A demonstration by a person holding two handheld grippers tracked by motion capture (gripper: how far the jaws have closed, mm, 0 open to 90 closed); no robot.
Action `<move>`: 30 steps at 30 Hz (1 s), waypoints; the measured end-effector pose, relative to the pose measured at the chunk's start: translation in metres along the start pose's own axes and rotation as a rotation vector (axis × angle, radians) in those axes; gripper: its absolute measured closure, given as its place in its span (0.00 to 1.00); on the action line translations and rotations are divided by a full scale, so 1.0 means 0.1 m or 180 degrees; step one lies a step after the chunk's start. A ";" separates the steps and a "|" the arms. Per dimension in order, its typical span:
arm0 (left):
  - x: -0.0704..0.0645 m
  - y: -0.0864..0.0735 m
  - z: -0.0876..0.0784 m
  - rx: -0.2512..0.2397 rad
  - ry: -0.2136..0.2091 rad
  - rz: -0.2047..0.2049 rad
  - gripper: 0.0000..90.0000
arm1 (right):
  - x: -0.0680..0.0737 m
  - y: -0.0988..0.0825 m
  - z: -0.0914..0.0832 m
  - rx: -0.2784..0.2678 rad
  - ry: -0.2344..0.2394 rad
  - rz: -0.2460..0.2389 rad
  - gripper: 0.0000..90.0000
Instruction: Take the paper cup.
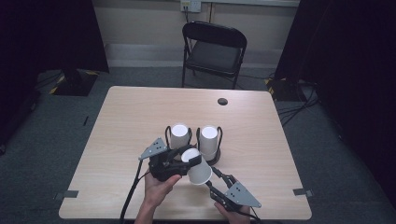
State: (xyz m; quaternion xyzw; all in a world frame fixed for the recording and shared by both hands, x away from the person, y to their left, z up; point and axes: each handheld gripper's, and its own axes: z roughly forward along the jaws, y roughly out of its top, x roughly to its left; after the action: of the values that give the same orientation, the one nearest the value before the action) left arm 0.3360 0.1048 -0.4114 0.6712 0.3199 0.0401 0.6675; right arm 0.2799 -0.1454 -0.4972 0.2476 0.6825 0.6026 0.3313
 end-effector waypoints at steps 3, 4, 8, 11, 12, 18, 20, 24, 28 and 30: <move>-0.03 0.01 -0.01 -0.0020 -0.0023 -0.0017 0.40 | -0.01 0.01 0.01 -0.0092 0.0000 -0.0008 0.70; -0.04 0.01 -0.01 -0.0021 -0.0039 -0.0014 0.40 | -0.01 0.01 0.01 -0.0113 -0.0015 -0.0001 0.71; -0.07 -0.01 0.01 -0.0024 -0.0072 -0.0041 0.40 | -0.02 0.03 0.02 -0.0221 -0.0025 -0.0023 0.75; -0.08 -0.02 0.02 -0.0061 -0.0116 -0.0075 0.40 | -0.01 0.05 0.01 -0.0309 -0.0062 -0.0080 0.77; -0.08 -0.01 0.02 -0.0078 -0.0132 -0.0093 0.40 | -0.01 0.06 0.00 -0.0337 -0.0087 -0.0098 0.77; -0.14 -0.02 0.06 -0.0063 -0.0221 -0.0125 0.40 | -0.04 0.09 0.02 -0.0400 -0.0061 -0.0122 0.79; -0.16 -0.03 0.07 -0.0039 -0.0236 -0.0117 0.40 | -0.05 0.08 0.04 -0.0400 -0.0048 -0.0136 0.79; -0.15 -0.04 0.09 -0.0012 -0.0252 -0.0154 0.40 | -0.04 0.07 0.05 -0.0425 -0.0044 -0.0141 0.79; -0.16 -0.05 0.13 0.0026 -0.0264 -0.0127 0.40 | -0.03 0.06 0.04 -0.0473 -0.0099 -0.0229 0.78; -0.17 -0.06 0.14 0.0008 -0.0266 -0.0130 0.39 | -0.01 0.06 0.04 -0.0490 -0.0105 -0.0235 0.79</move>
State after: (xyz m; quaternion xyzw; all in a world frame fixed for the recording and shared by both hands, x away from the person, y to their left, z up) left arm 0.3273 0.0841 -0.4121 0.6665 0.3054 -0.0021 0.6801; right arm 0.2831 -0.1432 -0.4917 0.2060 0.6373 0.6365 0.3825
